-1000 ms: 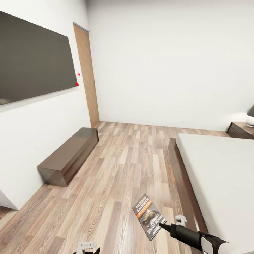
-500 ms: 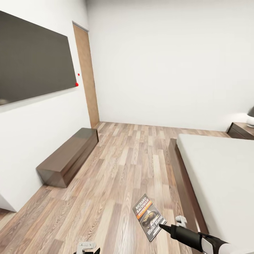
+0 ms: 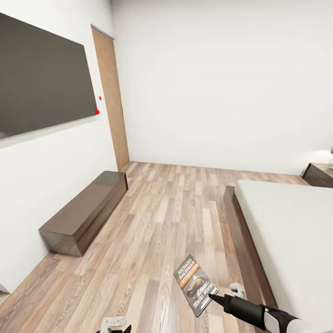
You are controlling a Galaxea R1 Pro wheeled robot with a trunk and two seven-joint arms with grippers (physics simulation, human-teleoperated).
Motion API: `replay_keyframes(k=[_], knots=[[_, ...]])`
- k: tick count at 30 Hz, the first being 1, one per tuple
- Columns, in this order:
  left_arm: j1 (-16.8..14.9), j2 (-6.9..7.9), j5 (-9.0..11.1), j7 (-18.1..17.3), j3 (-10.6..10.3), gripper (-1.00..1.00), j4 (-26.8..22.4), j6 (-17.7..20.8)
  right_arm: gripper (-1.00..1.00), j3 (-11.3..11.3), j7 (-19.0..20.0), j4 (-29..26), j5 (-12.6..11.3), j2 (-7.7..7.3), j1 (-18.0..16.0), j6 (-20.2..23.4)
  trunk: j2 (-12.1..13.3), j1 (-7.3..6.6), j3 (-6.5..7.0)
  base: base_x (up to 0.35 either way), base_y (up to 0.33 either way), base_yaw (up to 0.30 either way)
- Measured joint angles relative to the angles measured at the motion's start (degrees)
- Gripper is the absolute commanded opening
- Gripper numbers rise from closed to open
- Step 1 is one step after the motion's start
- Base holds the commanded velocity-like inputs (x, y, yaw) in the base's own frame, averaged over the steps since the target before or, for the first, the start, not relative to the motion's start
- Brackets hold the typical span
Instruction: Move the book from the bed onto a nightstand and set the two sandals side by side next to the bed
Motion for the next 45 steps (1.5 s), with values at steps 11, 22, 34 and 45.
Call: replay_keyframes(k=[11, 22, 34, 45], knots=[[-0.02, 0.00, 0.00, 0.00, 0.00, 1.00, 0.00, 0.00, -1.00, 0.10, 0.00, 0.03, 0.00, 0.00, 0.00, 0.00, 0.00, 0.00, 0.00, 0.284, 0.000, -0.153], [0.00, 0.00, 0.00, 0.00, 0.00, 1.00, -0.01, 0.00, -1.00, 0.10, 0.00, 0.04, 0.00, 0.00, 0.00, 0.00, 0.00, 0.00, 0.00, 0.277, 0.000, -0.005], [-0.02, 0.00, 0.00, 0.00, 0.00, 1.00, 0.03, 0.00, -1.00, 0.11, 0.00, 0.01, 0.00, -0.01, 0.01, 0.00, 0.00, 0.00, -0.05, 0.315, 0.000, -0.024], [0.00, 0.00, 0.00, 0.00, 0.00, 1.00, 0.00, 0.00, -1.00, 0.10, 0.00, 0.01, 0.00, 0.00, 0.00, 0.00, 0.00, 0.00, -0.24, 0.326, 0.000, -0.026]])
